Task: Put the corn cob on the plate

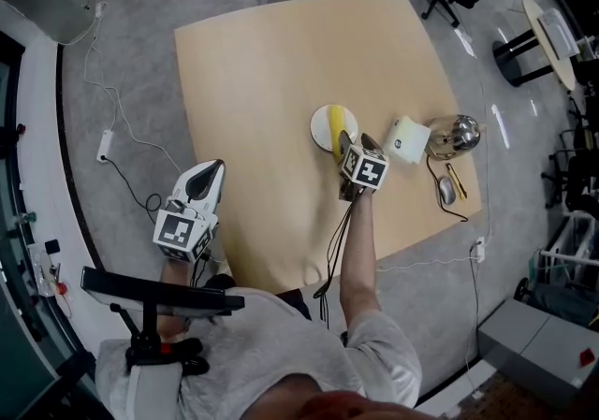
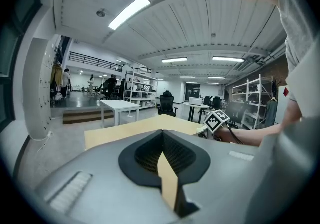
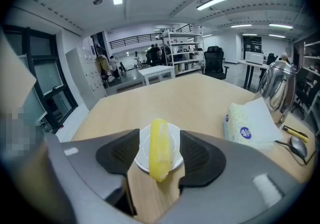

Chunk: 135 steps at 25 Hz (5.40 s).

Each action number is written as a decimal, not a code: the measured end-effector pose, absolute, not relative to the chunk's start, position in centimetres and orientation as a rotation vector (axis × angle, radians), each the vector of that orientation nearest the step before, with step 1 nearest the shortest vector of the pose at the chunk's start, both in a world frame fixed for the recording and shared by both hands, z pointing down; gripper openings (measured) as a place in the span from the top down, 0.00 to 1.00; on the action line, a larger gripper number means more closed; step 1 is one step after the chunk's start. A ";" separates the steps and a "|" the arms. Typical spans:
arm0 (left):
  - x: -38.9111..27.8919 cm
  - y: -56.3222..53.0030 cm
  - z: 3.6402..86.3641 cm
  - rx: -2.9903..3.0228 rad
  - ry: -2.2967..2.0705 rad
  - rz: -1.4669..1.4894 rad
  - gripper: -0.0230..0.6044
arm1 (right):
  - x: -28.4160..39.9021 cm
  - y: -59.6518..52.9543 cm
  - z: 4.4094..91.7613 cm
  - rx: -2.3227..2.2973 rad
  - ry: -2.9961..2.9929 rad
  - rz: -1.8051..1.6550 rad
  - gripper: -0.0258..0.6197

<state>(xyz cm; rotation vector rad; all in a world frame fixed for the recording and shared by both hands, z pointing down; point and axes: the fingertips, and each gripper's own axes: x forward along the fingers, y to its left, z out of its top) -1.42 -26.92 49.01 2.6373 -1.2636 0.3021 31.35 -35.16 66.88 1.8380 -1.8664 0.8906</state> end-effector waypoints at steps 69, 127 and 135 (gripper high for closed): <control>2.1 -13.3 40.4 3.030 -0.738 0.042 0.93 | 27.2 -2.3 46.2 2.539 -1.820 0.492 0.68; 6.7 -5.5 38.3 3.143 -0.307 -0.045 0.93 | 23.3 12.5 45.0 2.761 -1.622 0.427 0.95; 6.8 -5.7 38.3 3.144 -0.316 -0.045 0.93 | 23.3 11.9 45.1 2.750 -1.643 0.425 0.95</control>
